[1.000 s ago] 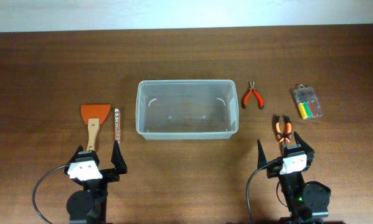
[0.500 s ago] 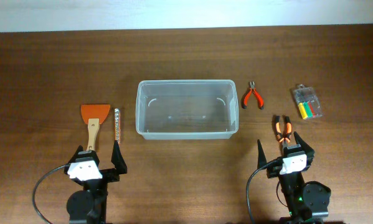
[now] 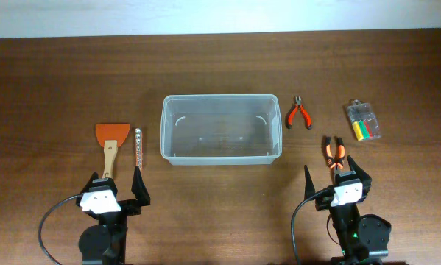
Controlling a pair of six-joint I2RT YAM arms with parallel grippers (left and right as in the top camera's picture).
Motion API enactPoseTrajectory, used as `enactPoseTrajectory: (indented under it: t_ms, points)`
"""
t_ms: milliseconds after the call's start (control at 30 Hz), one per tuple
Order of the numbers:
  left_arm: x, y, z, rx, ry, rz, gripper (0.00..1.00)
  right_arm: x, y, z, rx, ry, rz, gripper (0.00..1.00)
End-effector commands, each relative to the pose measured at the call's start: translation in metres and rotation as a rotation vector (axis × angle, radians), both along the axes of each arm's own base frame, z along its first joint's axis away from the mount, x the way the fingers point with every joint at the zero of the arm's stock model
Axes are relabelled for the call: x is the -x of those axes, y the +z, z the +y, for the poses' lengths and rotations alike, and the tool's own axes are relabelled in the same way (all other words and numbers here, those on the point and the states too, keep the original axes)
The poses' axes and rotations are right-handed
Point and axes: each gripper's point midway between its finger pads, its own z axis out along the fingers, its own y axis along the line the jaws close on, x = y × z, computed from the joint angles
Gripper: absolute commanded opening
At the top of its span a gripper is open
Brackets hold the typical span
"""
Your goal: Pack container
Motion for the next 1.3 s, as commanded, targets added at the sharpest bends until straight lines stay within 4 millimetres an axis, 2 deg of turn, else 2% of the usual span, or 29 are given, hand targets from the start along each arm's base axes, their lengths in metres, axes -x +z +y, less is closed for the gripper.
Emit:
enactPoseTrajectory:
  t_ms: [0,267,400,467,567,700,1033,1267]
  points:
    - [0.000,-0.004,-0.001,-0.014,-0.008,0.003,0.99,0.001,-0.002,0.003,0.005,0.016,0.002,0.99]
    - [0.000,-0.004,-0.001,-0.014,-0.008,0.003,0.99,0.001,-0.002,0.003,0.008,0.014,0.001,0.99]
    - [0.000,-0.004,-0.001,-0.014,-0.008,0.003,0.99,-0.001,-0.005,-0.024,0.131,-0.134,0.007,0.99]
    - [0.000,-0.004,-0.001,-0.014,-0.008,0.003,0.99,-0.001,-0.004,-0.030,0.160,-0.167,0.004,0.99]
    - [0.000,-0.004,-0.001,-0.014,-0.008,0.003,0.99,-0.001,-0.004,-0.028,0.155,-0.159,0.003,0.99]
    - [0.000,-0.004,-0.001,-0.014,-0.008,0.003,0.99,-0.001,-0.005,-0.018,0.036,-0.105,0.013,0.99]
    - [0.000,-0.004,-0.001,-0.014,-0.008,0.003,0.99,-0.001,-0.003,-0.017,0.001,-0.105,0.008,0.99]
    - [0.000,-0.004,-0.001,-0.014,-0.008,0.003,0.99,-0.001,-0.005,-0.017,-0.094,-0.112,0.021,0.99]
